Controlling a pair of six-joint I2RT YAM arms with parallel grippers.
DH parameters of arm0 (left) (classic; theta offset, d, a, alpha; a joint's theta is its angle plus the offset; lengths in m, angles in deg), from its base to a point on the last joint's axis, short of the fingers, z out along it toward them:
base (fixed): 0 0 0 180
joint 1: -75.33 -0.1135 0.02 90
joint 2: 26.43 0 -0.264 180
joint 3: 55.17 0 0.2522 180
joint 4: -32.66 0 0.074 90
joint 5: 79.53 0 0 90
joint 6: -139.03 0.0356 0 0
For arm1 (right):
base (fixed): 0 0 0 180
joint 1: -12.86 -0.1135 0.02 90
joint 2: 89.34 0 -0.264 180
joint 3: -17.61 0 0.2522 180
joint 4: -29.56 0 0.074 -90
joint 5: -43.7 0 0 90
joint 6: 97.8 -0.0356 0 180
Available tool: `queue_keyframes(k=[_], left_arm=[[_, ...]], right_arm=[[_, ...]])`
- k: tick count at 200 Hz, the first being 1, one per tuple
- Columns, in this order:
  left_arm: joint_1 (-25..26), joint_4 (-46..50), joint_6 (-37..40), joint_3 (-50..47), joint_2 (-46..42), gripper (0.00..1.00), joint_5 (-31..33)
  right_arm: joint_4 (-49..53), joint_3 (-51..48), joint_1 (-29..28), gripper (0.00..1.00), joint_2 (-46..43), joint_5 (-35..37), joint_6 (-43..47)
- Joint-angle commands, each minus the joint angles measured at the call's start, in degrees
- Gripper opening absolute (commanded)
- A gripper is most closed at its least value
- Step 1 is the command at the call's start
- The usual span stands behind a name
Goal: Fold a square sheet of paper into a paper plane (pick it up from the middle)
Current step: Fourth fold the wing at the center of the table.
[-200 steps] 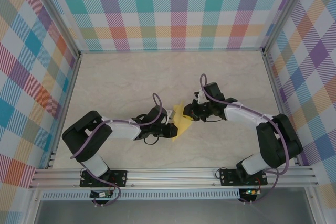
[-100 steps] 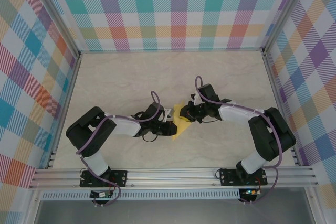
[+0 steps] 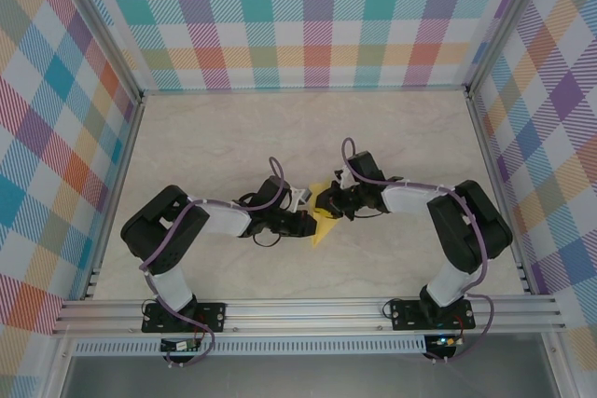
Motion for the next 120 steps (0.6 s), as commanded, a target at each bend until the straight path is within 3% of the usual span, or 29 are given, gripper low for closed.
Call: queue_keyframes(k=[1, 74, 120], left_arm=[[-0.6, 1.2, 1.5, 1.3, 0.1, 0.12, -0.7], [-0.3, 4.2, 1.4, 0.4, -3.0, 0.32, 4.2], [1.6, 5.0, 1.2, -0.2, -5.3, 0.35, 9.4]], right_arm=[[-0.6, 1.6, -0.4, 0.13, 1.3, -0.5, -0.6], [1.5, 2.4, -0.4, 0.13, 2.3, 3.1, -0.5], [2.2, 2.8, -0.4, 0.13, 2.1, 3.3, -0.1]])
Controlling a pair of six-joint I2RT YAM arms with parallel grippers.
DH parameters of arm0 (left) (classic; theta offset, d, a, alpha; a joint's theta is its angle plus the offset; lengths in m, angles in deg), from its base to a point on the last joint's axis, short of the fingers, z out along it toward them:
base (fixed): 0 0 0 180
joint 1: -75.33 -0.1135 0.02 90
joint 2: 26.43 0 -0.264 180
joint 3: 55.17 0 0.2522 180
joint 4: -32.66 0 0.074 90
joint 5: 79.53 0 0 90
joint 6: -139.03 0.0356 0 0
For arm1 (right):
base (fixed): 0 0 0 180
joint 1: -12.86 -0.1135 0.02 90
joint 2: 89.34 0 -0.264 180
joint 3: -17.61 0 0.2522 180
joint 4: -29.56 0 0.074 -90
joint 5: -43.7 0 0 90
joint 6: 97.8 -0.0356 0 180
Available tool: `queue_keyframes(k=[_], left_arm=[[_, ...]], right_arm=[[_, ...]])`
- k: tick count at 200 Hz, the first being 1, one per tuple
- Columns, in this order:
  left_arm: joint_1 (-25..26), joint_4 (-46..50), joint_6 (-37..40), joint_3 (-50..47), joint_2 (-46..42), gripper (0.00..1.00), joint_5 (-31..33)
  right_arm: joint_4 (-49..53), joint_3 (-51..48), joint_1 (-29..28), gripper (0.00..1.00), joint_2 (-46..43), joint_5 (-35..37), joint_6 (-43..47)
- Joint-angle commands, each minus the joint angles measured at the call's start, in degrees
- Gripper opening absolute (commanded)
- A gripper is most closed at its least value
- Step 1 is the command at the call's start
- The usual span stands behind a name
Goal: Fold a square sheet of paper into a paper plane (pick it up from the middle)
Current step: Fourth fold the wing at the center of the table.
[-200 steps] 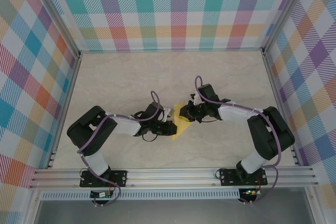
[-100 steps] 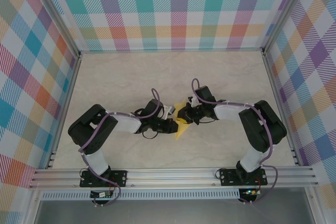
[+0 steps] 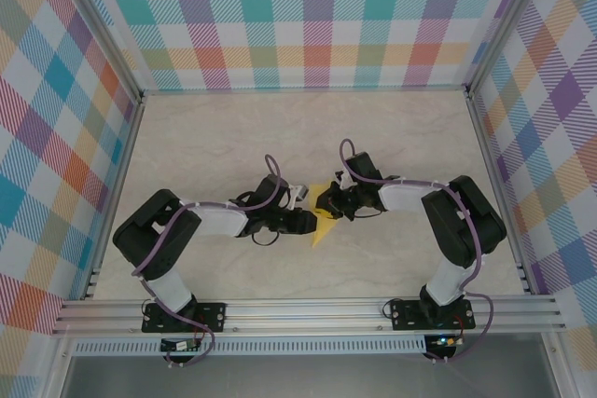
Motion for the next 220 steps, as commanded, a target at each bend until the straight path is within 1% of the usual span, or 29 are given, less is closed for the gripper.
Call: queue_keyframes(k=[1, 52, 108, 141, 183, 202, 220], left_arm=[[1.2, 1.8, 0.9, -0.2, -1.8, 0.35, 3.5], [2.7, 0.5, 0.3, 0.8, 0.8, 0.34, 2.9], [3.6, -1.2, -0.8, 1.8, 3.3, 0.33, 3.9], [4.0, -2.8, -1.7, 1.6, 2.9, 0.35, 4.6], [4.5, 0.3, -0.2, 2.5, 3.0, 0.36, 6.3], [4.6, 0.2, -0.2, 2.8, 3.4, 0.31, 6.4], [4.7, -0.7, -0.7, 2.6, 3.3, 0.2, 6.8]], right_arm=[[1.2, 1.6, -0.4, 0.13, -0.2, 0.4, 0.0], [1.8, 2.0, -0.4, 0.13, -0.2, 0.5, 0.2], [2.3, 2.3, -0.4, 0.13, -0.2, 0.3, 0.5], [2.3, 2.3, -0.4, 0.13, -0.1, 0.3, 0.5], [2.5, 2.4, -0.4, 0.13, 0.0, 0.4, 0.5], [2.6, 2.4, -0.4, 0.13, 0.0, 0.4, 0.6], [2.9, 2.4, -0.4, 0.13, -0.3, 0.7, 0.6]])
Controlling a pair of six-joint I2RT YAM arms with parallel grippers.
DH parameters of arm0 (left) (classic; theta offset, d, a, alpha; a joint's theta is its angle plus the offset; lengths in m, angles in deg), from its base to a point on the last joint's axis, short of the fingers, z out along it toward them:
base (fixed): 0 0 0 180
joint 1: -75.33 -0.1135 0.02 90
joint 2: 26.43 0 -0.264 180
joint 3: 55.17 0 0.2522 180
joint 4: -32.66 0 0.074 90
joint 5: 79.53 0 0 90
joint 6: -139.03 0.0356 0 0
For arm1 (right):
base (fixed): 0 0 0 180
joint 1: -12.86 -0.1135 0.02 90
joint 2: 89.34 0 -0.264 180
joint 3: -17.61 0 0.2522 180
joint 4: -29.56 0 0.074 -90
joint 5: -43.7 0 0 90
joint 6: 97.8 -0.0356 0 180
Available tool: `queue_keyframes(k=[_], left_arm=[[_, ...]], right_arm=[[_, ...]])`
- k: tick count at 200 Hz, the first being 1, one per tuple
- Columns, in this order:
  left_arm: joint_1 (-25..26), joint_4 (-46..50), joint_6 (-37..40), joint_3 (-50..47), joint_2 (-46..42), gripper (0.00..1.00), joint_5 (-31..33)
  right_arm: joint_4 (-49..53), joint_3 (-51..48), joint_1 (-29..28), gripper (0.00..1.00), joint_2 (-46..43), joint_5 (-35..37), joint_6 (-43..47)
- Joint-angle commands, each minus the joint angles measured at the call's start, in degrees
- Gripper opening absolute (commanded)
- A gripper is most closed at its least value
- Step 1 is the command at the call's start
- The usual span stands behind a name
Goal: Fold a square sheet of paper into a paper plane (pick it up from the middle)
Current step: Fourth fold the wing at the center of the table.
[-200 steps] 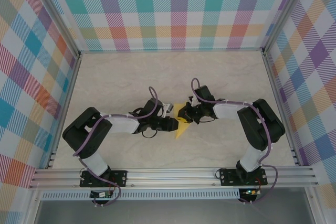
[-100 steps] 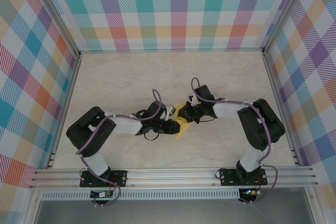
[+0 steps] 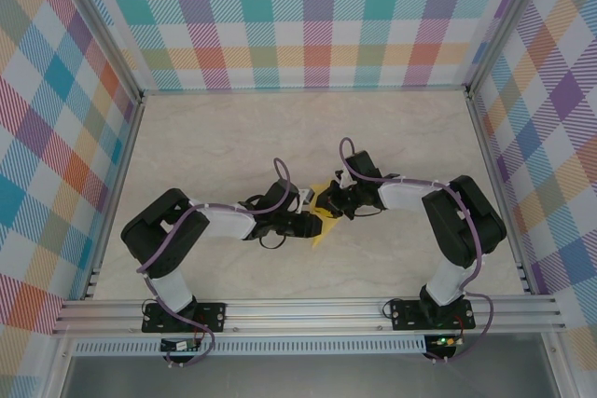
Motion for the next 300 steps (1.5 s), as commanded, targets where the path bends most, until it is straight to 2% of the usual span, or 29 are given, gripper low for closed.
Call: queue_keyframes(k=[1, 29, 73, 119, 156, 248, 300], left_arm=[[0.6, -0.4, 0.1, 1.0, 0.6, 0.2, 1.1], [0.6, -0.5, 0.1, 0.8, 0.1, 0.11, 1.2], [0.4, -2.4, 0.2, 0.2, -0.1, 0.06, -1.0], [-0.9, -5.8, -1.4, -0.5, 1.8, 0.06, -3.8], [-2.1, -9.3, -3.9, -2.4, 2.7, 0.05, -5.2], [-3.9, -10.1, -5.2, -2.8, 4.2, 0.05, -8.2], [-4.2, -9.4, -5.5, -2.8, 3.9, 0.08, -8.3]], right_arm=[[1.2, 1.3, -0.4, 0.13, -0.3, 0.5, 0.6], [2.0, 1.5, -0.4, 0.13, -0.4, 1.1, 1.0], [5.1, 1.9, -0.3, 0.14, -2.0, 3.5, 2.2], [8.5, 0.9, 0.5, 0.17, -6.8, 6.8, 3.7], [7.3, -1.9, 0.7, 0.15, -9.1, 8.1, 3.4], [1.0, 0.2, 0.5, 0.13, -2.8, 0.4, 3.2], [0.2, 1.0, 0.5, 0.12, 0.5, 1.8, 1.9]])
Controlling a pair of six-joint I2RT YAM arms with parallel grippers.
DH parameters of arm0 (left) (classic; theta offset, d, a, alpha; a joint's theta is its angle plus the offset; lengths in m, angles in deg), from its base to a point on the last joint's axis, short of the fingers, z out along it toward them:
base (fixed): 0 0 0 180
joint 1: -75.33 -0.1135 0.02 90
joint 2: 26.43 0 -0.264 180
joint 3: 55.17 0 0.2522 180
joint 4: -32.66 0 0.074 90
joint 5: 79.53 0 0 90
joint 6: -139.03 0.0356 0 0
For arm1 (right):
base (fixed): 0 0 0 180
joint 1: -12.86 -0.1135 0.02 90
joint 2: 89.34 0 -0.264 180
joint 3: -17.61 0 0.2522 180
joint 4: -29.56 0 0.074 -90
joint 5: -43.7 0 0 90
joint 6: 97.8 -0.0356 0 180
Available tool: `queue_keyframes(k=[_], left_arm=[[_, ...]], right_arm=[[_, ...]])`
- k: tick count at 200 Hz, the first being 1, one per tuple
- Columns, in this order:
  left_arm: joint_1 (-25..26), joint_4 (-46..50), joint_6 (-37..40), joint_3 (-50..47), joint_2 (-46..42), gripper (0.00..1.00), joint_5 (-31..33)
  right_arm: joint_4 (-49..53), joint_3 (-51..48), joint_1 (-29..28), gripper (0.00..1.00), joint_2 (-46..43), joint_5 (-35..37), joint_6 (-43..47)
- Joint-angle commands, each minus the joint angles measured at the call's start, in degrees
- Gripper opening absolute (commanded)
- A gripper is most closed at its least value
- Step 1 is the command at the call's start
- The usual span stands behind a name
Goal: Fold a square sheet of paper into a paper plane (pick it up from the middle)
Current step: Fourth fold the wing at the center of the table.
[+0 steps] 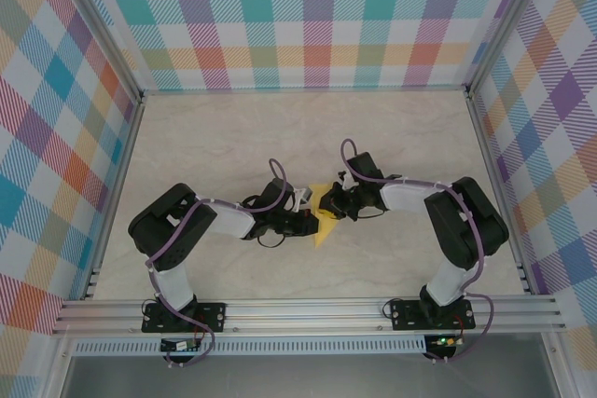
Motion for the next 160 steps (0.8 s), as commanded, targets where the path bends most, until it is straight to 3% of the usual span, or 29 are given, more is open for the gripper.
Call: queue_keyframes(k=[1, 40, 124, 160], left_arm=[[-0.9, -1.2, -0.4, -1.0, 0.6, 0.08, -0.8], [-0.8, -0.9, -1.0, -1.7, -0.2, 0.16, -0.2], [-0.8, -1.9, -2.5, -3.1, -3.4, 0.19, 0.8], [-0.8, -2.0, -2.7, -3.2, -3.5, 0.12, 1.1]], right_arm=[[-1.4, 1.7, 0.0, 0.12, 1.0, -0.4, -0.2], [-1.0, 1.7, 0.0, 0.12, 1.4, 0.2, -0.2], [-1.0, 1.7, 0.0, 0.12, 2.0, -0.1, -0.1], [-0.9, 1.7, 0.0, 0.12, 2.2, -0.2, -0.1]])
